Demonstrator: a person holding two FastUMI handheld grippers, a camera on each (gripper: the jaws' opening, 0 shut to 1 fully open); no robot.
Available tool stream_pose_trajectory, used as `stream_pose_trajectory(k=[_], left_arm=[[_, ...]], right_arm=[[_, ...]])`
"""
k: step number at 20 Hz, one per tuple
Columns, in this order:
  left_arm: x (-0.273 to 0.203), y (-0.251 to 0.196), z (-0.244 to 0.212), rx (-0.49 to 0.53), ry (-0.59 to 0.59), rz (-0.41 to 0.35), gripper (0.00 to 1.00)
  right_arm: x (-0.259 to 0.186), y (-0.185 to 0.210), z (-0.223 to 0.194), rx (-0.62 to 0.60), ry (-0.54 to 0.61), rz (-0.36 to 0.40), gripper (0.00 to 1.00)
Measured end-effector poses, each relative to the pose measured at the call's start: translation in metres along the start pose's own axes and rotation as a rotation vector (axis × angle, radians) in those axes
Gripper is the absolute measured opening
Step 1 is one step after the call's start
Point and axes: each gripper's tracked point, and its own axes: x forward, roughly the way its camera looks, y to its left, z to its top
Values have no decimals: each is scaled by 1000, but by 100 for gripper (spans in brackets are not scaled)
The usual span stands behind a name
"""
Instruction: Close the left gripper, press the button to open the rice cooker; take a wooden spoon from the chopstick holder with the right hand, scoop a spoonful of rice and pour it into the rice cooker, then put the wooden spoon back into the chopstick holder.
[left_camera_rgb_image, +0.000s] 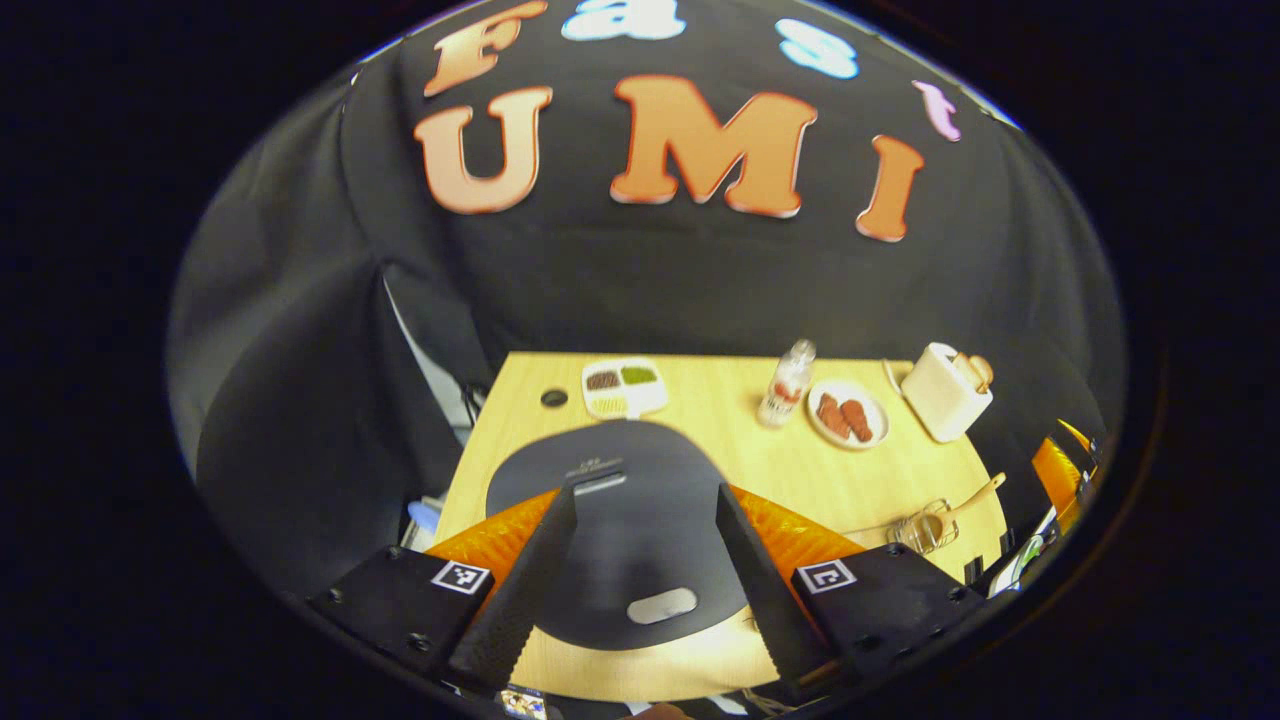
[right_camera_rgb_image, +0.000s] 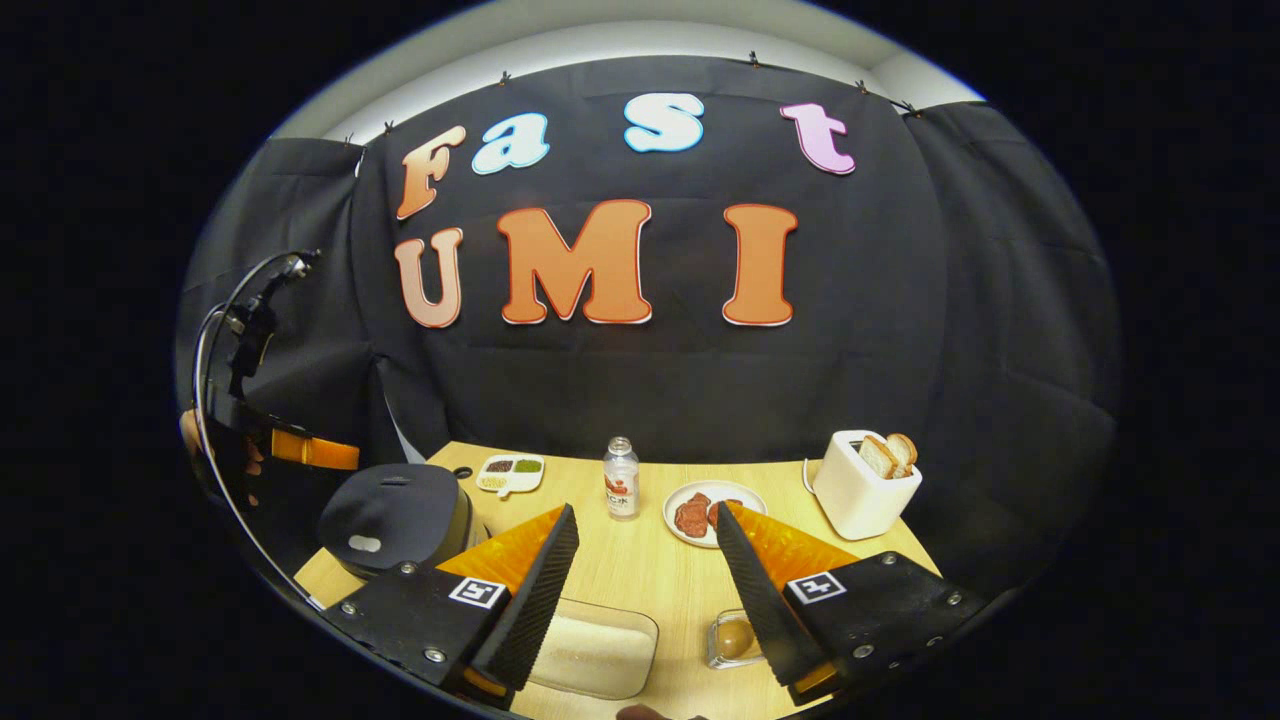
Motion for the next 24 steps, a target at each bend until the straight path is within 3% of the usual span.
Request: stream_pose_trajectory(k=[6, 9, 10, 12, 16, 24], left_arm=[[-55, -84, 49, 103, -372, 17, 95], [-72, -117, 54, 128, -457, -20, 98], [-78, -124, 57, 144, -493, -28, 93], [-88, -137, 61, 172, -548, -48, 93], [-96, -158, 56, 188, -574, -80, 93], [-92, -152, 56, 132, -577, -75, 93]], right_arm=[[-7, 3, 21, 5, -100, -23, 87], [-15, -5, 34, 3, -149, -37, 87], [-18, -8, 40, 0, -173, -42, 87], [-30, -16, 50, -5, -219, -54, 87], [-43, -34, 56, -21, -269, -83, 87], [-50, -54, 58, -19, -282, -91, 87]])
